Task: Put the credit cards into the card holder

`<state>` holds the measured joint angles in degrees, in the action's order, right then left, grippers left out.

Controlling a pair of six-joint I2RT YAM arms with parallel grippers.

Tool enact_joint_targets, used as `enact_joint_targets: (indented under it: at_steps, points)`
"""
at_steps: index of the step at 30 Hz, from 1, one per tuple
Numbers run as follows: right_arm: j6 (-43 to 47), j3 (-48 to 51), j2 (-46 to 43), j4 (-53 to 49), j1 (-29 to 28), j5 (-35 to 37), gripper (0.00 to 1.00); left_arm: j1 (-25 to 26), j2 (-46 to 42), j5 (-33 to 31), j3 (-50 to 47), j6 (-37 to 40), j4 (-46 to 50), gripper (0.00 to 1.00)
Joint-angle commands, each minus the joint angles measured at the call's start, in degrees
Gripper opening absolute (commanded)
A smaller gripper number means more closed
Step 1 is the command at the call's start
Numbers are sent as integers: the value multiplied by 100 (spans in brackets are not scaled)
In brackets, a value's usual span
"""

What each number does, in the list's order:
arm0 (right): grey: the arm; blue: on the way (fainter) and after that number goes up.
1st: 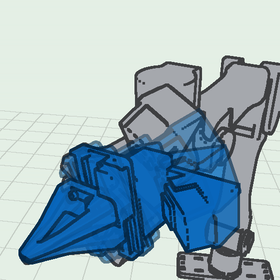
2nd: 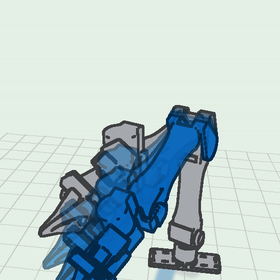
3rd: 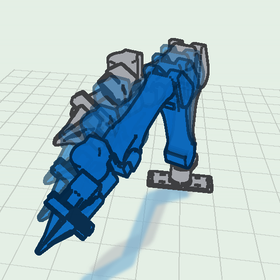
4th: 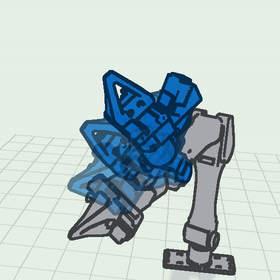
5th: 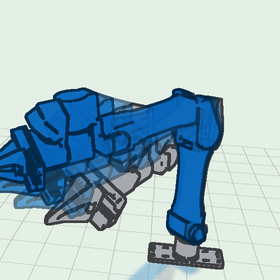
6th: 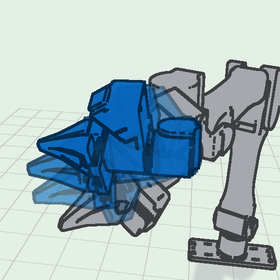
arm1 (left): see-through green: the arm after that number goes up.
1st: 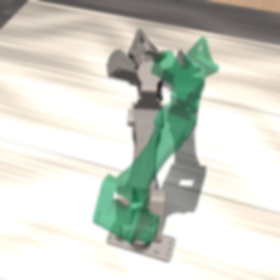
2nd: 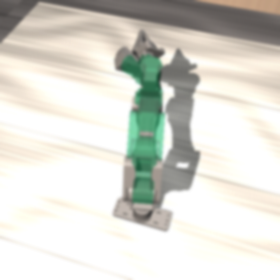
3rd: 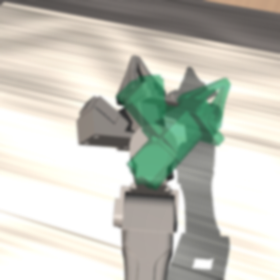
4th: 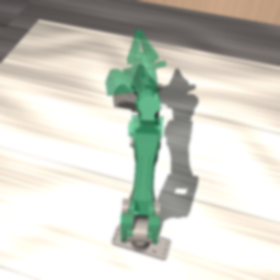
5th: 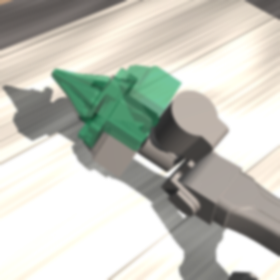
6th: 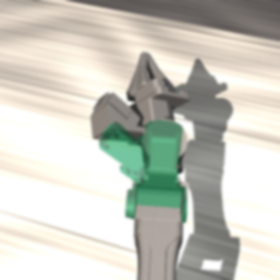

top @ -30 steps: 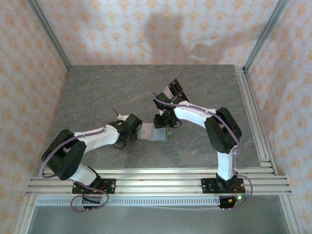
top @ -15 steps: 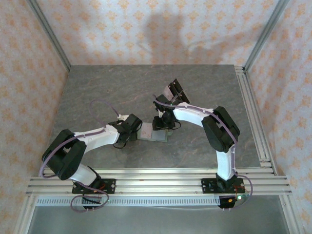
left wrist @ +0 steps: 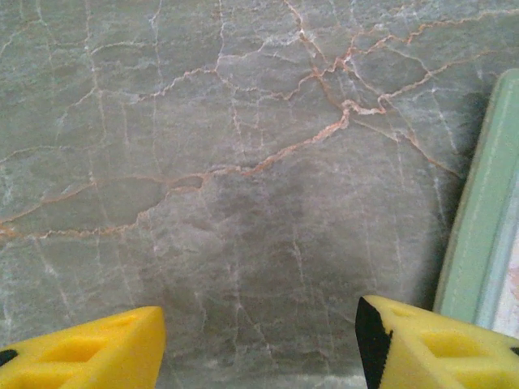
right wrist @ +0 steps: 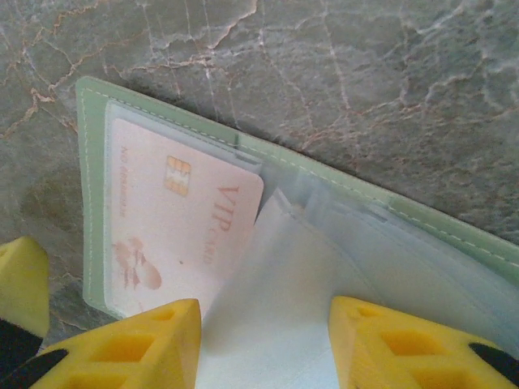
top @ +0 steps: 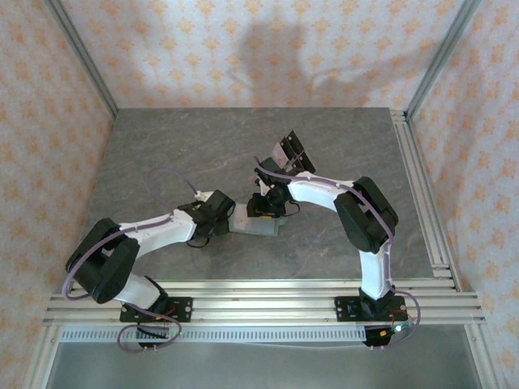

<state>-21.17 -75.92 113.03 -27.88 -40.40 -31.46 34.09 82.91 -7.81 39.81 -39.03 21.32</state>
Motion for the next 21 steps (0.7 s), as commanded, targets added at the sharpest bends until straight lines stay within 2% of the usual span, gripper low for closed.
enact_joint_targets:
  at_steps: [1, 11, 21]
  points:
    - [-128, 133, 112, 45, -23, -70, 45, 23, -429, 248, -229, 68, -284, 65]
    - [-239, 188, 91, 193, -12, -78, 45, 449, -769, 761, -615, 185, -886, 65]
    - [-265, 114, 120, 239, 10, -132, 45, 787, -585, 780, -748, 115, -1071, 64]
